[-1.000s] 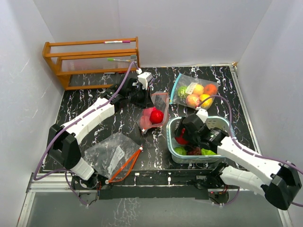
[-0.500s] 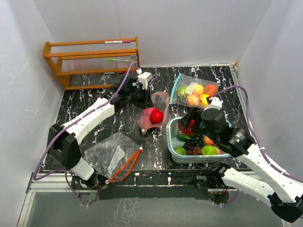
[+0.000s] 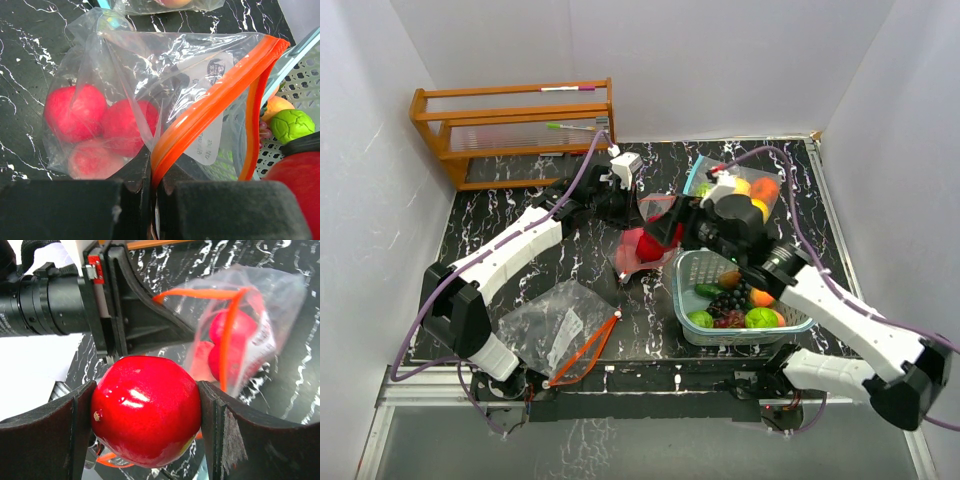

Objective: Place the food in the zip-top bag and seal the zipper
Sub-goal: Place the fake fruit in the zipper food storage bag.

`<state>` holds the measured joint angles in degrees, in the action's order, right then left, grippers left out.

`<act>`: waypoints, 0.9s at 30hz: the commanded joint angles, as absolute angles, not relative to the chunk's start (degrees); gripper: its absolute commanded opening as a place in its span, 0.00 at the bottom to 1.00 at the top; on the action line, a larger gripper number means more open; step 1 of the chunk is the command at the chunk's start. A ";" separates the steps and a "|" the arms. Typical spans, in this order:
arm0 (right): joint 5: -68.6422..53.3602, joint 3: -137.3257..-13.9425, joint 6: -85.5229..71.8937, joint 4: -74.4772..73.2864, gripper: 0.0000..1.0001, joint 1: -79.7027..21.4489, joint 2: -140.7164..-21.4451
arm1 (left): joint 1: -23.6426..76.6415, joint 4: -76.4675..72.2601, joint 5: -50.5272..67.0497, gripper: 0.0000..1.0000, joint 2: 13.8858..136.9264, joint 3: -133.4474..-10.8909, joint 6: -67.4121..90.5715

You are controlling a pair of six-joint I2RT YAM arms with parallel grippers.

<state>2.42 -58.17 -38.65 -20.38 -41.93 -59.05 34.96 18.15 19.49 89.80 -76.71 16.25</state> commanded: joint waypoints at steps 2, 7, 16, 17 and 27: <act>-3.01 -61.99 -36.56 -5.26 0.32 -42.17 -64.81 | 34.90 17.87 20.50 0.00 88.87 -77.54 16.70; 2.87 -61.66 -35.61 -6.53 0.32 -42.16 -67.66 | 34.89 18.04 20.52 0.00 88.49 -77.58 16.79; 15.39 -60.42 -35.57 -12.63 0.33 -42.15 -70.60 | 34.93 19.79 20.31 0.00 87.35 -79.52 16.46; 15.95 -60.54 -35.41 -12.95 0.34 -42.14 -71.56 | 34.90 20.00 20.30 0.00 87.24 -79.76 16.44; 19.14 -62.05 -36.78 -14.26 0.90 -42.17 -74.20 | 34.92 21.08 20.13 0.00 86.22 -80.33 16.24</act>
<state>15.97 -58.83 -36.69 -17.12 -42.00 -76.40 34.94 19.97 19.29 89.58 -78.02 16.47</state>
